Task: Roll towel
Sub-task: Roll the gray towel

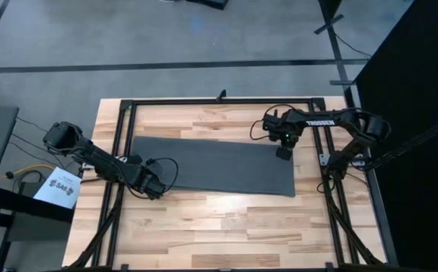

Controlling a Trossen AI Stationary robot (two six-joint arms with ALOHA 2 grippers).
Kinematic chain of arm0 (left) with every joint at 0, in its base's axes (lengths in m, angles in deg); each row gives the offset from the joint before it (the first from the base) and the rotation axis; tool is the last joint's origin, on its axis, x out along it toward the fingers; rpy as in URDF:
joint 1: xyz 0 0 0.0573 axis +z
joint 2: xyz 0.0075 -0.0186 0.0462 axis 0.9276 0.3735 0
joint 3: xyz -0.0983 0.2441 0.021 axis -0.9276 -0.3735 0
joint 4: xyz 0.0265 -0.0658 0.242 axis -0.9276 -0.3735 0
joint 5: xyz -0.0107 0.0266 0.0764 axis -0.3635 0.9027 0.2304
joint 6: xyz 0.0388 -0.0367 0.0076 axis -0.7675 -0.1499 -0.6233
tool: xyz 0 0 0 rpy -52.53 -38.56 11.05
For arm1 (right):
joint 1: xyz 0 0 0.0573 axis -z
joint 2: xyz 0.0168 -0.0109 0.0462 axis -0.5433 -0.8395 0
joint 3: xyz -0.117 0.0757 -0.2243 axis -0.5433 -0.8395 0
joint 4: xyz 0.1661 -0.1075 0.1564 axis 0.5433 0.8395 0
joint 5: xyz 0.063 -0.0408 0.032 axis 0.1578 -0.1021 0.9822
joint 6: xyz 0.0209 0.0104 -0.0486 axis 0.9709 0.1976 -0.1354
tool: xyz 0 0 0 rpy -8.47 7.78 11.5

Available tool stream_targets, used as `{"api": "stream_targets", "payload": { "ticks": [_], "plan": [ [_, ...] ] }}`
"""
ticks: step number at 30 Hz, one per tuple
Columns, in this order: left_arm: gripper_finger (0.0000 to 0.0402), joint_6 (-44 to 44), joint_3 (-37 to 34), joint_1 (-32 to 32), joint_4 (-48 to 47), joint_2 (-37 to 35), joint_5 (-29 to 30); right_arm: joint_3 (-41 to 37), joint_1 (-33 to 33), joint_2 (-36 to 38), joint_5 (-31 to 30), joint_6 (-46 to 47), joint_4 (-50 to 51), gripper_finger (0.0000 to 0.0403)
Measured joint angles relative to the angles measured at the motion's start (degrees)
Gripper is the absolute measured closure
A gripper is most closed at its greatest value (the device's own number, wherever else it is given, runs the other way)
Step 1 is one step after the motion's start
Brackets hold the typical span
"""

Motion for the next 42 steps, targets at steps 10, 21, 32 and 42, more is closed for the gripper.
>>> {"api": "stream_targets", "payload": {
  "ticks": [10, 21, 32, 42],
  "plan": [
    [0.0401, -0.1, 0.0, 0.0, 0.0, 0.0, 0.0, -3.7, -2.0, 3.7, 2.1, 2.9, -0.7, 0.0403],
    [0.0401, -0.5, 0.0, 0.0, 0.0, 0.0, -0.1, -7.6, -0.5, 3.2, -1.6, 1.7, -10.5, 0.0403],
    [0.0401, -2.9, 1.6, 0.0, -0.4, 0.1, -0.4, -3.9, -12.9, 12.0, 1.6, 8.9, -12.0, 0.0403],
    [0.0402, -10.9, 11.4, 0.0, 0.3, 0.1, 4.4, -6.0, -29.6, 3.7, 7.1, 13.8, -50.5, 0.0403]
  ]
}}
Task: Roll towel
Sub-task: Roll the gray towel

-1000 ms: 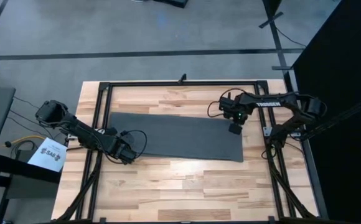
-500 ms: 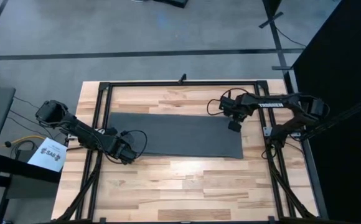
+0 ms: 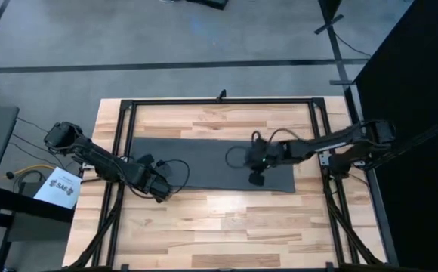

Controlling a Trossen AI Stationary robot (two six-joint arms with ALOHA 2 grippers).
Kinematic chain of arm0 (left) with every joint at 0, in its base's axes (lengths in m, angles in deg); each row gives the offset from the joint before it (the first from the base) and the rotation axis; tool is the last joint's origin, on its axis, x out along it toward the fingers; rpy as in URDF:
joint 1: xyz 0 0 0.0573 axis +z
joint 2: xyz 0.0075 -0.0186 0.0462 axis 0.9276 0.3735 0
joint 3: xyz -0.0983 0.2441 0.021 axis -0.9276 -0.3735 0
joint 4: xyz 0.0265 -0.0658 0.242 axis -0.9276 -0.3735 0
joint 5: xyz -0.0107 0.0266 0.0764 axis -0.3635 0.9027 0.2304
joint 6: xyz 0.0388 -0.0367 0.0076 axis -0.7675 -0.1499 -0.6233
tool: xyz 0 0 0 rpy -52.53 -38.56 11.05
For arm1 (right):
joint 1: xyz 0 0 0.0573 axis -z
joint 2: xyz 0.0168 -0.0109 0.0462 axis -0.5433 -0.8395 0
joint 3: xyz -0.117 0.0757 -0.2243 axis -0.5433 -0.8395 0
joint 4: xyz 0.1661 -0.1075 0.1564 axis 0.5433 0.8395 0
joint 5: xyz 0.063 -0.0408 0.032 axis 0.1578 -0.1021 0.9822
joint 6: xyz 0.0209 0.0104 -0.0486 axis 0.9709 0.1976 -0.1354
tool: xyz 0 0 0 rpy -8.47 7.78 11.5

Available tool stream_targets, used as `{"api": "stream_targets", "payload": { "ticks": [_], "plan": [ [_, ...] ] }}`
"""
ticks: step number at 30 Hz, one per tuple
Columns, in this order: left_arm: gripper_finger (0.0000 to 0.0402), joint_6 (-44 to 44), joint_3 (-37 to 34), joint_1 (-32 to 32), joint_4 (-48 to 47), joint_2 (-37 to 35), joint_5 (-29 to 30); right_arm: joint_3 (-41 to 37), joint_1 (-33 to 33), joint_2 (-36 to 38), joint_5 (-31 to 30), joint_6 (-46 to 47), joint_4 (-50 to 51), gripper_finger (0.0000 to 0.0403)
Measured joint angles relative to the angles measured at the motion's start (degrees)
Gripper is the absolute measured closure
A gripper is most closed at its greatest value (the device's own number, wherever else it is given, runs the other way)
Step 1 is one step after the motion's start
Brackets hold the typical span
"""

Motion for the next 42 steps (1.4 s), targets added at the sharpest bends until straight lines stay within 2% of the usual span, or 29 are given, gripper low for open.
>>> {"api": "stream_targets", "payload": {
  "ticks": [4, 8, 13, 19, 23, 26, 29, 31, 38, 42],
  "plan": [
    [0.0402, -0.4, 0.5, -0.9, 1.1, 0.0, 0.5, 1.0, -3.3, -9.4, 1.3, 0.1, -13.5, 0.0403],
    [0.0402, 0.9, 0.6, -2.7, 1.2, 0.0, 0.6, 4.5, -4.3, -16.7, 1.4, 0.5, -13.4, 0.0403],
    [0.0401, 5.0, 0.6, -6.3, 0.8, 0.0, 0.4, 7.8, -5.9, -17.6, 0.5, 1.1, -1.0, 0.0403],
    [0.0402, 10.5, 0.6, -11.2, 0.7, 0.0, -0.7, 7.5, -6.4, -11.7, -3.4, 3.0, 17.8, 0.0403],
    [0.0402, 13.4, 0.6, -14.6, 0.8, 0.0, -2.1, 7.4, -5.8, -7.6, -3.8, 5.0, 21.9, 0.0403],
    [0.0401, 13.9, 0.4, -16.7, 0.9, 0.0, -2.1, 7.5, -6.2, -6.8, -3.8, 5.1, 16.1, 0.0403],
    [0.0402, 14.1, -0.6, -17.2, 2.2, 0.0, -2.0, 7.5, -7.5, -8.3, -3.1, 3.8, 4.4, 0.0403],
    [0.0402, 11.9, -1.5, -16.5, 6.3, 0.0, -0.7, 7.6, -8.2, -10.7, -2.5, 2.4, -3.8, 0.0403],
    [0.0402, -4.6, -7.2, -9.1, 29.4, 0.1, 0.1, 7.5, -7.6, -21.9, -2.3, 1.5, -21.5, 0.0403],
    [0.0402, -13.5, -7.9, -6.1, 31.6, 0.1, -0.2, 8.8, -8.1, -24.2, -2.3, 1.0, -24.2, 0.0403]
  ]
}}
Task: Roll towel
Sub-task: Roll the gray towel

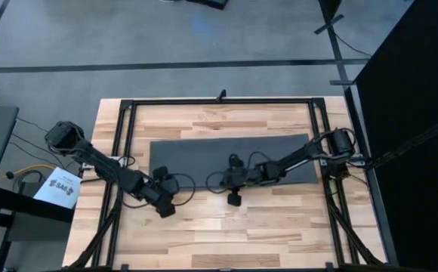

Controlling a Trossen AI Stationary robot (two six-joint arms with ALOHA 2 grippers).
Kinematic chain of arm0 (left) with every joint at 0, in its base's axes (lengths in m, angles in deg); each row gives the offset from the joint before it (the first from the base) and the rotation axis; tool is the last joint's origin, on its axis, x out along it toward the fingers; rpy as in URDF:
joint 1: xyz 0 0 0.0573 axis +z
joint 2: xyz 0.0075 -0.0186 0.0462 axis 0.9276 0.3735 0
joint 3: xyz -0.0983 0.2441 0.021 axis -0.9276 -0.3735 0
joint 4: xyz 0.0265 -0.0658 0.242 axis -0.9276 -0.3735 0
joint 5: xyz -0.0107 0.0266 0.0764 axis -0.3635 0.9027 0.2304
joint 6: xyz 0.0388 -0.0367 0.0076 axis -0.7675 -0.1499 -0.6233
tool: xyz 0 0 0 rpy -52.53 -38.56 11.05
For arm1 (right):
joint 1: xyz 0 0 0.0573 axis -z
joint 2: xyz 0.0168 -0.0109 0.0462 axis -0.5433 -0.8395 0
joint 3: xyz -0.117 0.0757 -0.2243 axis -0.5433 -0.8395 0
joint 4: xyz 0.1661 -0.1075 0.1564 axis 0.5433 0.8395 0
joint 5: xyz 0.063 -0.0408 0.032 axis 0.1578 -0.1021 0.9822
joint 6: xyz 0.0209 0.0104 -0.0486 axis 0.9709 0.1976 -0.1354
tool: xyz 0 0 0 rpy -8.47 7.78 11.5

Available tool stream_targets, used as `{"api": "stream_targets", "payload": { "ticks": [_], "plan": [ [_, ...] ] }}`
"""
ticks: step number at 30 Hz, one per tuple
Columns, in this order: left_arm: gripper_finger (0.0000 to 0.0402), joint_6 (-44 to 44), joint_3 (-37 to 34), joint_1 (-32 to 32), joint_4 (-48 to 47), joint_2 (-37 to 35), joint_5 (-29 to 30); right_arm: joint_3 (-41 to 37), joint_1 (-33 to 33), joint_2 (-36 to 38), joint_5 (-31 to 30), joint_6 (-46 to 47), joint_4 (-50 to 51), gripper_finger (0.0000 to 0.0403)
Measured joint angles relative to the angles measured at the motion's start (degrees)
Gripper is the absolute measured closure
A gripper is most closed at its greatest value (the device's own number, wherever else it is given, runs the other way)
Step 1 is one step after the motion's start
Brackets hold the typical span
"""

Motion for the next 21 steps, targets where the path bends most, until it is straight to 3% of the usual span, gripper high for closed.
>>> {"api": "stream_targets", "payload": {
  "ticks": [10, 16, 21],
  "plan": [
    [0.0401, -20.1, 0.0, 6.0, 4.6, 0.0, 0.9, 2.4, -2.5, 0.0, 0.0, -0.6, -0.3, 0.0403],
    [0.0399, -21.8, 0.0, 9.1, 6.2, 0.0, -0.3, 2.4, -2.7, 0.0, -0.1, 0.0, -0.6, 0.0403],
    [0.0350, -21.4, 0.0, 10.9, 7.4, 0.0, -4.3, 2.4, -2.7, 0.0, -0.1, 0.0, -0.8, 0.0403]
  ]
}}
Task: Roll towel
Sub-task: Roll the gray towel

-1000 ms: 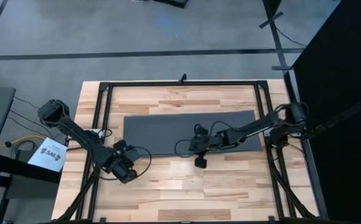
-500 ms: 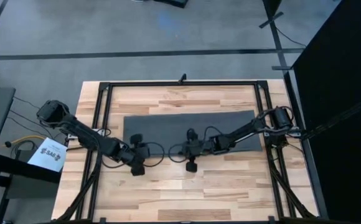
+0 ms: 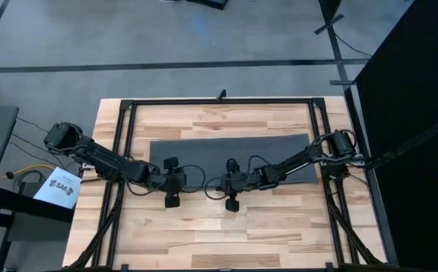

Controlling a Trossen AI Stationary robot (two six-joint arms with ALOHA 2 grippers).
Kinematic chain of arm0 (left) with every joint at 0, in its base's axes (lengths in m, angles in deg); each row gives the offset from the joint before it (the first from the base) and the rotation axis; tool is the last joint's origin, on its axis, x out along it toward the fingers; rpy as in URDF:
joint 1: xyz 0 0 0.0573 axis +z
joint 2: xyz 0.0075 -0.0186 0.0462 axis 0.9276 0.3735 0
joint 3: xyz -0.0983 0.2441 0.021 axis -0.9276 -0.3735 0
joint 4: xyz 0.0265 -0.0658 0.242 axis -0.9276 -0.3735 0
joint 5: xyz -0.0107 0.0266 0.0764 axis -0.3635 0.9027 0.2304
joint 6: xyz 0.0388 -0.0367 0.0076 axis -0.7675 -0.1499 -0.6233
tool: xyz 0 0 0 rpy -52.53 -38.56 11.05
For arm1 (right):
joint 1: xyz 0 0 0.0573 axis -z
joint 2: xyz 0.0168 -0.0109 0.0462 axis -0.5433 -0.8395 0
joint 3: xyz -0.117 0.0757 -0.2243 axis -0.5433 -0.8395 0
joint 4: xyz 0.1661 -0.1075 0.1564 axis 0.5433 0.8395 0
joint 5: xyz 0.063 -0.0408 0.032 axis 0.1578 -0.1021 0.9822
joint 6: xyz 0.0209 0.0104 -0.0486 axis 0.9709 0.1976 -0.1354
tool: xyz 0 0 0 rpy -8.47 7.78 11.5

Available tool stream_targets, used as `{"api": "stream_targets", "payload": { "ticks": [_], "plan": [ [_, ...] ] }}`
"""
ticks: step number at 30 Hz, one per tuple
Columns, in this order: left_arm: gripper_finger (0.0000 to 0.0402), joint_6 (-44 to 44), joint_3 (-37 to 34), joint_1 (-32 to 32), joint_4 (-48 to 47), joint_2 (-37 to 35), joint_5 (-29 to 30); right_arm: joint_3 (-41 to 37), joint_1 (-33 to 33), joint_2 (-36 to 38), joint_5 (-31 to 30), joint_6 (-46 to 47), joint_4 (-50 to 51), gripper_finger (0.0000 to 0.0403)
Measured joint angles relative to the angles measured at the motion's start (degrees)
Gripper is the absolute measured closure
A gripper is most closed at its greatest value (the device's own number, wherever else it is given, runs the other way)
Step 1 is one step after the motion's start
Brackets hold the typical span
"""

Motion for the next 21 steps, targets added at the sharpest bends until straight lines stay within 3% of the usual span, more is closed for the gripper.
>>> {"api": "stream_targets", "payload": {
  "ticks": [5, 9, 17, 21],
  "plan": [
    [0.0274, 1.5, 0.0, 1.7, 0.3, 0.0, -0.8, 0.0, 0.0, 0.0, 0.0, 0.0, -0.2, 0.0403],
    [0.0240, 1.3, -2.4, 2.3, 3.9, 0.0, -3.0, 0.0, 0.0, 0.0, 0.0, 0.4, -0.4, 0.0403],
    [0.0249, -0.6, -4.5, 2.5, 7.0, 0.4, -3.0, 0.0, -0.6, 0.0, 0.0, 0.9, -0.4, 0.0403],
    [0.0263, -1.4, -4.5, 2.6, 8.5, 4.2, -2.5, 0.0, -0.8, 0.0, 0.0, 1.1, -0.6, 0.0403]
  ]
}}
